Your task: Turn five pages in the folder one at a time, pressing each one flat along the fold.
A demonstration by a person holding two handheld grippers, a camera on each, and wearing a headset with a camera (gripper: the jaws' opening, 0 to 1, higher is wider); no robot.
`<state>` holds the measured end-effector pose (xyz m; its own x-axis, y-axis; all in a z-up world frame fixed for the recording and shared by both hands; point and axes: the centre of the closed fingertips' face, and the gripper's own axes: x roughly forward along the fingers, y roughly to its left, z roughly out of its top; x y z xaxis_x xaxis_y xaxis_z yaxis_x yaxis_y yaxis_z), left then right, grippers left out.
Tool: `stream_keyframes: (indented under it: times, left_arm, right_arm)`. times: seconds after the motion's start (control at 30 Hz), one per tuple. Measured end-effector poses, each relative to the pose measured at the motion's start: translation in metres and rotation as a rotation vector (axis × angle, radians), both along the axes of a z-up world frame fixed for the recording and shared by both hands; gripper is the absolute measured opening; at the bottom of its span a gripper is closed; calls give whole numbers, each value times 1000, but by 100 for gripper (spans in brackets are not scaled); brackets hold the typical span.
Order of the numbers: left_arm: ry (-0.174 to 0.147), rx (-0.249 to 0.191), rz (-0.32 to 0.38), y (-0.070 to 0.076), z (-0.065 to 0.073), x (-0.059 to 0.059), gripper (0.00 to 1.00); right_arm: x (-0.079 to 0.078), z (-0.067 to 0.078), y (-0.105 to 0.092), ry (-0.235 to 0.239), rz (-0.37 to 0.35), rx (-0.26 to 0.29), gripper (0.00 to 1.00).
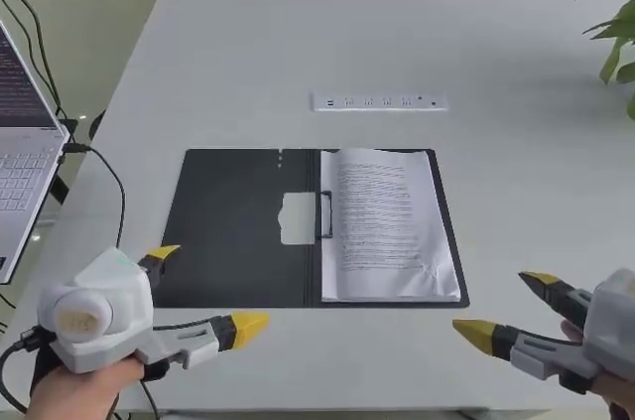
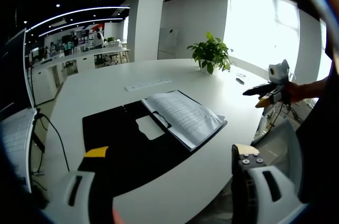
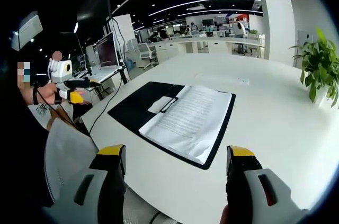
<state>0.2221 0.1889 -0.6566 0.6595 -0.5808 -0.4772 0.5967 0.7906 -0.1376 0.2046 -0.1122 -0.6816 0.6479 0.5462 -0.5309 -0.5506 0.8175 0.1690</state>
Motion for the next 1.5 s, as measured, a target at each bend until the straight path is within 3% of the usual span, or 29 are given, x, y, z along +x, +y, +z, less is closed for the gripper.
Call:
stream_keyframes:
  times: [1.5]
  left_arm:
    - [-9, 10, -25, 0, 1, 8, 93]
  right_arm:
    - [-3, -6, 0, 11, 0, 4, 77]
